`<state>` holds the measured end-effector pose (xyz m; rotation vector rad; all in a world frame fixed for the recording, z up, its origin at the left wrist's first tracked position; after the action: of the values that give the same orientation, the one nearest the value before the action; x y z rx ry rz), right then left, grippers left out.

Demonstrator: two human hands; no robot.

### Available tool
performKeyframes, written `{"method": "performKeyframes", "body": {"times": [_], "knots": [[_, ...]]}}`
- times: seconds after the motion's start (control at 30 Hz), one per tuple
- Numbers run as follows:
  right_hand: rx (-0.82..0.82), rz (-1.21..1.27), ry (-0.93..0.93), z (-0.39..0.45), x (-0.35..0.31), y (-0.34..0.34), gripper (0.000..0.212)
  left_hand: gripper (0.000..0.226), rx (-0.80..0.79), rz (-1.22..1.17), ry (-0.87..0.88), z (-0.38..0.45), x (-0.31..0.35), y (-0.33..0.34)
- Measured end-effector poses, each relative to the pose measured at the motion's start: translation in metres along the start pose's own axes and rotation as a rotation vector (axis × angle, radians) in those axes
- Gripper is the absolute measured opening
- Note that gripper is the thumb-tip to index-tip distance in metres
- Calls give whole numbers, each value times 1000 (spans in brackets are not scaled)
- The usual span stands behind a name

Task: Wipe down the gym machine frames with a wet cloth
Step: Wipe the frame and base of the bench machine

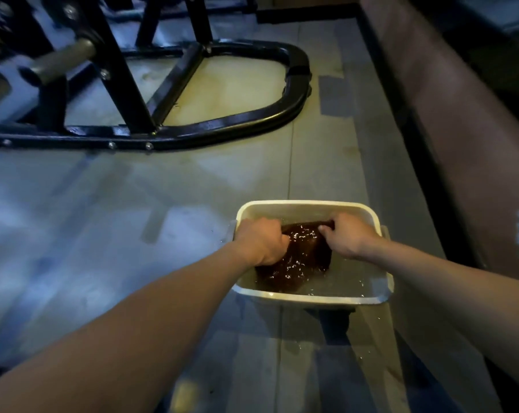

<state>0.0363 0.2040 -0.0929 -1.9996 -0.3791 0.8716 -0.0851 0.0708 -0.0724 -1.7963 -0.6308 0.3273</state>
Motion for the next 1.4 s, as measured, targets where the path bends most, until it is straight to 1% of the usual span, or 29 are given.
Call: {"method": "performKeyframes", "body": {"times": [0.07, 0.17, 0.23, 0.3, 0.37, 0.47, 0.5, 0.6, 0.63, 0.7, 0.77, 0.8, 0.83, 0.9, 0.97, 1.0, 1.03, 1.13, 1.2, 1.27, 1.33, 1.4], "knots": [[-8, -12, -44, -1, -4, 2, 24, 33, -55, -35, -4, 6, 1, 0], [-30, 46, -54, -13, -6, 5, 27, 31, -191, -103, -4, 3, 5, 7], [-17, 62, -60, -21, -6, 6, 28, 26, -205, -37, 20, -5, 7, 12], [-1, -8, -62, -24, -8, 6, 30, 23, -153, 99, 43, -9, 9, 12], [-23, -63, -61, -23, -13, 9, 32, 22, -87, 157, 53, -8, 9, 9], [-17, -25, -61, -17, -23, 5, 26, 22, 27, 73, 44, -7, 11, -5], [10, 5, -61, -16, -25, -1, 23, 21, 75, 24, 34, -9, 10, -11], [135, 116, -65, -18, -23, -21, 29, 11, 211, -69, 33, -12, 3, -26], [168, 136, -72, -20, -22, -27, 26, 9, 237, -73, 38, -14, 0, -29], [152, 141, -87, -19, -18, -31, 15, 9, 262, -20, 75, -13, -1, -32], [95, 99, -90, -16, -16, -26, 12, 12, 245, 77, 137, -12, 7, -33], [65, 59, -97, -16, -15, -22, 12, 14, 211, 122, 161, -12, 11, -30], [33, 1, -118, -16, -14, -15, 11, 17, 150, 145, 164, -12, 13, -25], [-49, -153, -176, -21, -13, 0, 12, 21, -23, 134, 155, -11, 12, -6], [-122, -271, -219, -25, -8, 17, 21, 21, -212, 116, 145, -11, 8, 19], [-146, -309, -231, -26, -6, 24, 25, 20, -266, 120, 144, -10, 6, 27], [-167, -344, -236, -26, -5, 30, 28, 19, -287, 137, 151, -10, 5, 29], [-210, -428, -250, -23, -4, 41, 30, 20, -278, 159, 157, -7, 2, 28], [-214, -438, -236, -22, -6, 39, 24, 23, -261, 141, 141, -5, -2, 25], [-190, -348, -190, -20, -8, 30, 19, 18, -222, 49, 100, -3, -7, 21], [-133, -226, -128, -17, -8, 18, 14, 12, -154, -96, 55, -3, -12, 12], [-62, -76, -49, -14, -6, 7, 12, 21, -61, -228, 16, -3, -14, -1]]}}
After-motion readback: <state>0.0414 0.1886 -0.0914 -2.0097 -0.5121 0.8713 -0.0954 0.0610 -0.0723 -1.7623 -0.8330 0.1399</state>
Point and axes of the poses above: each hand's wrist, its own z-axis towards the middle knuckle, its own y-axis out of the palm, x = y × z, the point moved 6 cm from there along z, towards the middle knuckle
